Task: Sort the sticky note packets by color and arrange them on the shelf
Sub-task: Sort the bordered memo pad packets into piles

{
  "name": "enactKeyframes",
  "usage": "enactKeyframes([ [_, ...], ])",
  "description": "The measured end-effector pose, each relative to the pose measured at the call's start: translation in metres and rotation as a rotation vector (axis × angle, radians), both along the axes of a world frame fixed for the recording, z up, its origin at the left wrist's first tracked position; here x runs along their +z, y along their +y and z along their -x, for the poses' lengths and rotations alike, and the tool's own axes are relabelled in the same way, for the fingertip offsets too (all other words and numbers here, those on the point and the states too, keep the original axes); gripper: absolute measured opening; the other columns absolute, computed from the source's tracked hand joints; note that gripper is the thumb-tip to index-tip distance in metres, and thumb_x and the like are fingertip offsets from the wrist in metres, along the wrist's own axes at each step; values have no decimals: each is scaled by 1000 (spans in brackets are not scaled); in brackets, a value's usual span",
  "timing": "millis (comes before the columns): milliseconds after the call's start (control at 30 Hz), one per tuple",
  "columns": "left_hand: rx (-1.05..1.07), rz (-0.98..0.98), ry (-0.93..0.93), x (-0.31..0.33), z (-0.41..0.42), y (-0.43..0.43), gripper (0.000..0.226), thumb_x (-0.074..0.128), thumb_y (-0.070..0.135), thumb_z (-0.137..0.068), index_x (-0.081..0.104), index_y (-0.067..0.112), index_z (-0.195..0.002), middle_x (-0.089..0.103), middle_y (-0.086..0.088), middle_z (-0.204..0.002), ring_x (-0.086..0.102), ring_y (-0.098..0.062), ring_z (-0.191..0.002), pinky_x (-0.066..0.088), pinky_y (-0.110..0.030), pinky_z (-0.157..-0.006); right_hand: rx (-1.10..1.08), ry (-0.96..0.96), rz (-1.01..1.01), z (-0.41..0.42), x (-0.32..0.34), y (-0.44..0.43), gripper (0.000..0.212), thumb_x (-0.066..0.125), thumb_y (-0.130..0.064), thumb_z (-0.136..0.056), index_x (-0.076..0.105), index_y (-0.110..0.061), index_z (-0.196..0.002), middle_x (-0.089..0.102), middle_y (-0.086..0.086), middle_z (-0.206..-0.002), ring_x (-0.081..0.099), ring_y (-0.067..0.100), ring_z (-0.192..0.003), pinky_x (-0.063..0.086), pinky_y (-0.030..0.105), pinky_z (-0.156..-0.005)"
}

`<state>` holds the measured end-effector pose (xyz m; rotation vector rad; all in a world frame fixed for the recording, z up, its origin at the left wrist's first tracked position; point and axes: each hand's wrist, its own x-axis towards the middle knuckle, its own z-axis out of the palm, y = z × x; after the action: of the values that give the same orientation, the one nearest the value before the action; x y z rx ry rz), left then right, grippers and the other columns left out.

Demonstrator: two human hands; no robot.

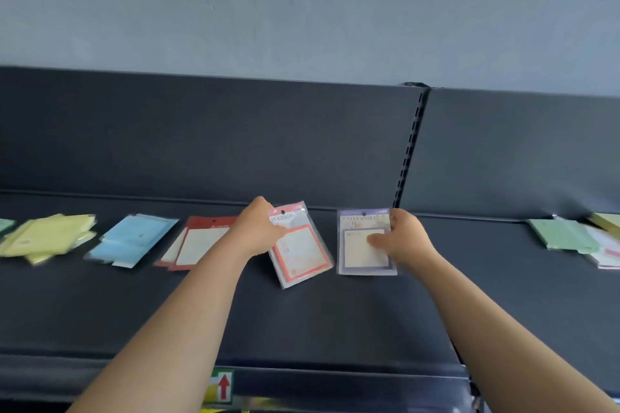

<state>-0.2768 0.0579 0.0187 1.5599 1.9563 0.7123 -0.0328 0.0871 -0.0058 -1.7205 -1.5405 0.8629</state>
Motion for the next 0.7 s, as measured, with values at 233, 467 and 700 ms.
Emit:
enactKeyframes([
  [233,-73,93,133,-12,-15,20,54,46,7,-94,38,24,-143,43,0,-144,55,-15,-95,44,-24,-70,120,-118,78,-6,-11,14,37,75,-22,-74,49,-7,-96,52,4,-86,48,15,-64,36,23,-49],
  [467,-5,80,279,-26,-22,19,61,55,18,-95,26,18,-148,33,-8,-147,37,-27,-130,42,-38,-100,212,-290,115,-3,-15,17,50,75,-39,-74,47,-13,-106,41,5,-119,49,24,-105,43,27,-72],
  [700,-38,-153,458,-21,-34,9,40,49,27,-97,48,19,-137,47,-3,-140,45,-26,-124,42,-39,-97,253,-531,-115,-4,-7,-2,73,63,-45,-85,34,-16,-145,26,1,-153,21,22,-141,22,35,-114],
])
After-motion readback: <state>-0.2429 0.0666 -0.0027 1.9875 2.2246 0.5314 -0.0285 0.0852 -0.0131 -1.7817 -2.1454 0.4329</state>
